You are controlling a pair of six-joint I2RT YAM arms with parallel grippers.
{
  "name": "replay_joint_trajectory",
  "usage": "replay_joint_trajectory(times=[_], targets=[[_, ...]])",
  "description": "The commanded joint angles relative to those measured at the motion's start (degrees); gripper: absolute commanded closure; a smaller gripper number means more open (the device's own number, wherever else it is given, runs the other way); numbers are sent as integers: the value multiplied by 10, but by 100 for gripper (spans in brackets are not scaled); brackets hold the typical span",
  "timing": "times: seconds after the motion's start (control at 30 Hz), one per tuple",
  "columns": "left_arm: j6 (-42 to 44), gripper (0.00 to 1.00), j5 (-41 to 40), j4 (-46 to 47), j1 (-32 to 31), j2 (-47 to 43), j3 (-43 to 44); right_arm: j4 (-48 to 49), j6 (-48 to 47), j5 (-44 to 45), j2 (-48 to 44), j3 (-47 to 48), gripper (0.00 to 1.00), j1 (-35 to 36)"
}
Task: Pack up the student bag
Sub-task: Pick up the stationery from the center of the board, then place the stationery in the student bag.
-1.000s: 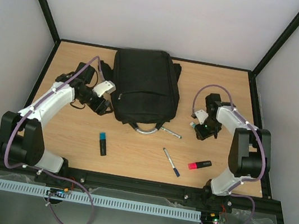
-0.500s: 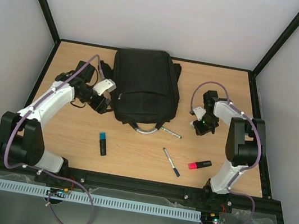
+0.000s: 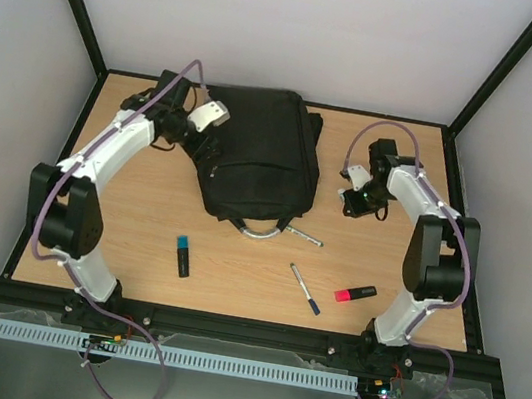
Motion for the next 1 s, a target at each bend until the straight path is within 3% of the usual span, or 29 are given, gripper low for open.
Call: replay_joint_trajectory(times=[0.0, 0.27, 0.67, 0.8, 0.97], targets=[[36, 30, -7, 13, -29, 67, 71, -67, 17, -56, -47, 23, 92, -1], [103, 31, -64, 36, -98, 142, 119, -61, 23, -68, -77, -6, 91, -1], [251, 30, -200, 112, -167, 193, 98, -57, 29, -77, -90, -26, 91, -2], [292, 30, -246, 158, -184, 195, 58, -57, 30, -76, -92, -29, 91, -1], [340, 30, -318, 287, -200, 187, -26, -54, 32, -76, -93, -35, 91, -1]])
